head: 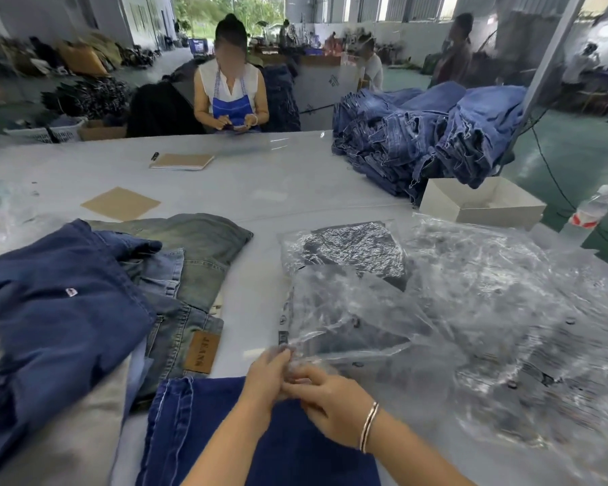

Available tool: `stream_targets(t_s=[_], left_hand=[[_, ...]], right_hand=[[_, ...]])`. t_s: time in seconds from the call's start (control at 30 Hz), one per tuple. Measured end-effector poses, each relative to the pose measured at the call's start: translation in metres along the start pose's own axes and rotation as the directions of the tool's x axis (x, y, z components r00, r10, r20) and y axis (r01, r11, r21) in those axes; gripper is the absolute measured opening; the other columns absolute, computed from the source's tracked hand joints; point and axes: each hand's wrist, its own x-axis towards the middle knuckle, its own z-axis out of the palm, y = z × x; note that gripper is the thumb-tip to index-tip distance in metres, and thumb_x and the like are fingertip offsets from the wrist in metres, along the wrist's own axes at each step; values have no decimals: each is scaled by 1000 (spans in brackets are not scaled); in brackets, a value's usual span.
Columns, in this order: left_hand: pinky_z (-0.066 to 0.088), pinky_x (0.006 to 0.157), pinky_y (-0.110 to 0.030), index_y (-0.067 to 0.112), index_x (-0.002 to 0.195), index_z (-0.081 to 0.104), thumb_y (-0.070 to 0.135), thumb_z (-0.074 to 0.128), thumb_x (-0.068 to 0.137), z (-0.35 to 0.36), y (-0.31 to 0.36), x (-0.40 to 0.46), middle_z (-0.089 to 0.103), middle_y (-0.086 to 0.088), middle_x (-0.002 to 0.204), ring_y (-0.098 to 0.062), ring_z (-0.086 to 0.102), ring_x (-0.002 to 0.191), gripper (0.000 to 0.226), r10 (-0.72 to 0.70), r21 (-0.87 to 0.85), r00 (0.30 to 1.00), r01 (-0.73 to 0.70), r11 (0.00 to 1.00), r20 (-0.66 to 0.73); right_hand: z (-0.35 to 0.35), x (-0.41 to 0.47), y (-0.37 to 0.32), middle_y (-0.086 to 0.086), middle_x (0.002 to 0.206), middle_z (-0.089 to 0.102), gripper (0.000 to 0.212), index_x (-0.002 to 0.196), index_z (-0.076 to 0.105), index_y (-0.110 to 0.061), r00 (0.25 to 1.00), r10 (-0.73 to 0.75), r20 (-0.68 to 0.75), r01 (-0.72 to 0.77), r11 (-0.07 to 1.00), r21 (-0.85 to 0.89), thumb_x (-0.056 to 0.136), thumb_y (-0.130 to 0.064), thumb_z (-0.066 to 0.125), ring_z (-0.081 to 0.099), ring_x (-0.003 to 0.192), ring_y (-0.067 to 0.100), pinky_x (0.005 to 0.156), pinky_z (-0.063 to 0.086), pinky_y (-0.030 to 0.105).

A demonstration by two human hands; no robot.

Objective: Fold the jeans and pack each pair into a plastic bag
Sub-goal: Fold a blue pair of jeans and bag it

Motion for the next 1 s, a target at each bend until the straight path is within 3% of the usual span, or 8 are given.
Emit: stream_targets(t_s=[0.2,0.33,0.4,0.47,0.57,0.63,0.8,1.0], left_hand=[[48,95,-46,12,122,58,4,51,96,-79,11,-4,66,-10,114,-26,61,107,28,213,120,958,-192,974,-195],[51,86,-36,22,111,61,2,55,93,-117,21,-15,70,0,104,-19,64,101,27,297,213,936,-256,943,-191],[48,77,-25,28,105,59,1,56,92,-130,29,-22,68,7,100,-13,63,96,30,332,249,927,-284,926,-175],[45,72,-16,26,103,56,-3,58,89,-146,39,-27,65,6,97,-15,60,95,33,390,294,904,-331,897,-172],[47,70,-17,27,112,52,4,64,88,-173,59,-40,64,7,103,-12,62,96,35,438,307,879,-370,876,-188],[48,79,-20,30,125,46,15,69,86,-190,71,-48,59,12,113,-3,59,102,48,463,296,871,-404,865,-163],[37,101,-29,32,129,49,15,70,86,-220,104,-52,40,0,122,-11,44,108,51,630,580,760,-446,682,-157],[31,107,-54,7,141,41,11,71,81,-204,119,-51,27,-24,146,-40,26,133,68,861,962,463,-59,267,-211]], right_hand=[[-17,3,18,14,142,43,61,129,57,-20,700,209,-682,-375,922,-102,71,-5,68,46,122,27,98,37,39],[-38,22,33,2,137,50,53,134,49,-25,626,652,-428,-659,736,157,85,-31,68,36,131,21,109,12,35],[-42,32,28,-9,87,65,11,92,68,-24,715,607,-346,-581,792,189,88,-34,65,56,96,9,98,22,34],[-44,40,21,-14,57,52,23,64,60,-23,752,602,-268,-457,770,445,86,-26,67,47,59,2,71,36,29],[-52,47,18,1,63,58,19,68,64,-13,639,766,-77,-235,289,928,82,-26,68,52,58,16,56,45,27],[-51,48,29,7,68,68,22,76,69,-9,537,842,46,-166,52,985,87,-27,65,64,58,21,56,54,28],[-37,51,36,-6,49,61,13,78,61,-16,391,920,37,-155,26,988,91,-12,61,59,49,13,45,50,24],[20,74,-10,7,50,61,18,82,54,-7,390,870,302,-118,-278,953,97,-17,51,60,42,17,41,50,25]])
